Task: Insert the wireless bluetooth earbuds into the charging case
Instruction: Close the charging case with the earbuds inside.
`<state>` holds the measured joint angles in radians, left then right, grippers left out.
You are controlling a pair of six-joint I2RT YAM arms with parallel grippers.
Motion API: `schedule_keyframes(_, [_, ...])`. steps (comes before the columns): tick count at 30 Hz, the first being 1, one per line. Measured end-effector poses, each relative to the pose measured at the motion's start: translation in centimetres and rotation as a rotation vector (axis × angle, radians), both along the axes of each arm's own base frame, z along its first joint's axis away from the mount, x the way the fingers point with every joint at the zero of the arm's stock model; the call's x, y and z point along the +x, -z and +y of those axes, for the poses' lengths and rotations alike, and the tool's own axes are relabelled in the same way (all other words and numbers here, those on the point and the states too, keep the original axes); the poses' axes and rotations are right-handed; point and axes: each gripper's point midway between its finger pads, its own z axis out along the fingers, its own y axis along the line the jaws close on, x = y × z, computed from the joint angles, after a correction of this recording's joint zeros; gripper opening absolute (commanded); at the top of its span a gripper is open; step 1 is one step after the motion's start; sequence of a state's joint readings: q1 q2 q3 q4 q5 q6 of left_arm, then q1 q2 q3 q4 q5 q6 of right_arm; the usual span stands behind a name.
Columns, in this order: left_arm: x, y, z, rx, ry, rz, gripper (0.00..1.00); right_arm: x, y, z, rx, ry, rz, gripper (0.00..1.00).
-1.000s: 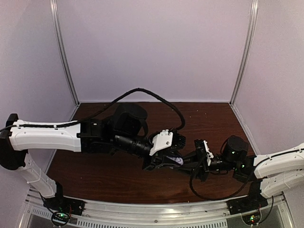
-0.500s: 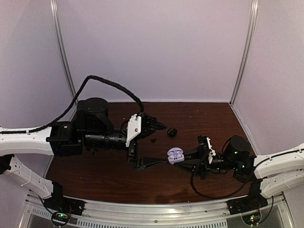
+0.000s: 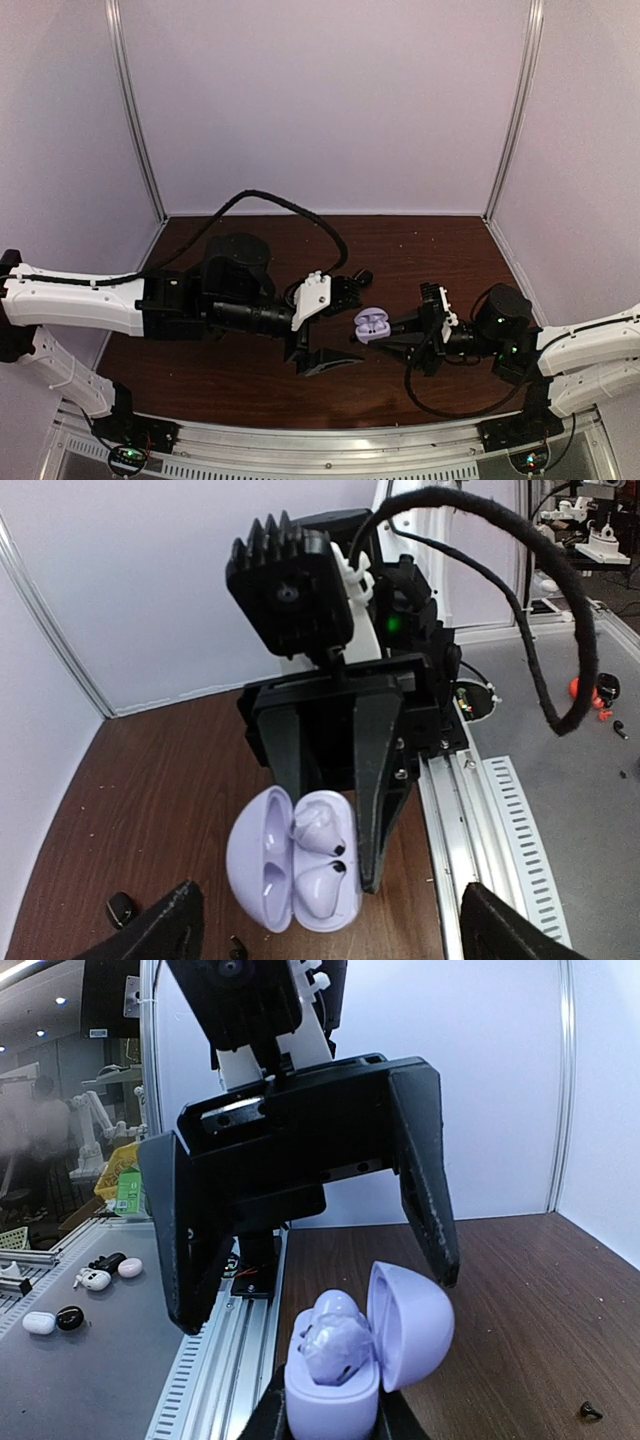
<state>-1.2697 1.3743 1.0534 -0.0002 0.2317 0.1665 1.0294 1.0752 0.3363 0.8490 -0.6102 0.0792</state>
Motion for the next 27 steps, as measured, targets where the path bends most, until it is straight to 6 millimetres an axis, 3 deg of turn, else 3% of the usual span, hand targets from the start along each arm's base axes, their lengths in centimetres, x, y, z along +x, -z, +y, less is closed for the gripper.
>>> schedule_keyframes(4, [-0.8,0.8,-0.4,0.015,0.055,0.001,0.73,-0.1,-0.1,0.0,0.001,-0.004,0.005,0.03])
schedule_keyframes(13, [-1.3,0.6,-0.6,0.009,0.089,-0.079,0.66,-0.6,-0.2,0.0,0.006,-0.027,0.028,0.01])
schedule_keyframes(18, [-2.2,0.2,-0.9,0.002,0.104,-0.135,0.65,-0.5,-0.3,0.0,0.009,-0.025,0.059,0.01])
schedule_keyframes(27, [-1.5,0.3,-1.4,0.034,0.023,-0.277,0.65,-0.3,-0.8,0.0,0.038,-0.022,0.167,0.0])
